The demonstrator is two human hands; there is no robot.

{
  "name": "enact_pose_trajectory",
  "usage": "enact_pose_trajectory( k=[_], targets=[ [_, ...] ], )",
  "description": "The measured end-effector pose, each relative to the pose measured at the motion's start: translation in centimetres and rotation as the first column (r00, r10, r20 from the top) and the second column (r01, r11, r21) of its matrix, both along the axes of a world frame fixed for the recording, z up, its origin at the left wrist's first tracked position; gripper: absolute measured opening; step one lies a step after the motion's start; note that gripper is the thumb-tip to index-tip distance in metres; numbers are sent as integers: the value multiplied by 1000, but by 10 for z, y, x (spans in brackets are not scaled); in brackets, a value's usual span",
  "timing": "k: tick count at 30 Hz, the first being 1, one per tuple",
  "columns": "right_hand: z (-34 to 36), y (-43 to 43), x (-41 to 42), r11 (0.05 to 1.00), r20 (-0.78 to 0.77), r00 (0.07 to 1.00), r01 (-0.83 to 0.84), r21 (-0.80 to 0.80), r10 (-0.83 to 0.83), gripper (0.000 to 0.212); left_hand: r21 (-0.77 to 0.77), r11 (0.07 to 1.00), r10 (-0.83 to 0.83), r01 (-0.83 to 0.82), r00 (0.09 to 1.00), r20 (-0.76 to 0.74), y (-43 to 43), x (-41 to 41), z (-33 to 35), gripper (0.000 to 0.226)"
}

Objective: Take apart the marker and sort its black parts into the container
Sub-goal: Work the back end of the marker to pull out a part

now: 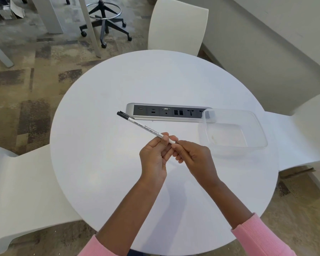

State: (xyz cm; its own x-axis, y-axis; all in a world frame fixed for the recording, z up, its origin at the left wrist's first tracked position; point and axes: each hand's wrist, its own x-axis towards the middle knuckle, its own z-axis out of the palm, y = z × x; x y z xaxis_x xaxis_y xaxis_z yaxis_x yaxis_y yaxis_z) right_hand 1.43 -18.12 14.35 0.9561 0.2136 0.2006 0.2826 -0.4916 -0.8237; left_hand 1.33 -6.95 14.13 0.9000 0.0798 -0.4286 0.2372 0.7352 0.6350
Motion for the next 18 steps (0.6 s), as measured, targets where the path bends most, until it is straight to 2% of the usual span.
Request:
enact_pose_trajectory(
  k=[2, 4, 6, 8, 10, 12, 14, 16, 18],
  targets=[
    [-2, -3, 1, 965, 258, 962, -14, -262, 84, 23, -13, 1000, 23, -24, 999, -40, 1, 0, -3, 25],
    [-5, -6, 4, 880, 460, 862, 36, -474, 213, 29, -14, 999, 30, -31, 997, -72, 2, 1, -5, 35],
    [-7, -9, 8, 820, 557, 777, 97, -565, 292, 29, -8, 1000, 24, -25, 995, -95, 2, 1, -5, 37],
    [-8, -10, 8, 834, 572, 776, 112, -540, 266, 26, -3, 1000, -6, 6, 996, -91, 3, 3, -4, 34],
    [-5, -5, 4, 924, 430, 895, 63, -378, 115, 21, 14, 998, -55, 56, 997, -50, 6, 5, -2, 30],
    [-1, 1, 0, 993, 65, 997, 46, -110, -39, 16, 37, 993, -114, 113, 993, 12, 8, 7, -2, 25],
    [-1, 5, -1, 991, -222, 973, 88, 102, -64, 19, 11, 990, -143, 142, 988, 53, 10, 8, -2, 18],
    [1, 5, 1, 953, -411, 911, 143, 268, -21, 26, -44, 989, -139, 143, 988, 71, 12, 9, -4, 19],
    [3, 2, 2, 902, -538, 841, 183, 391, 62, 29, -48, 990, -127, 132, 989, 81, 13, 10, -4, 20]
  ],
)
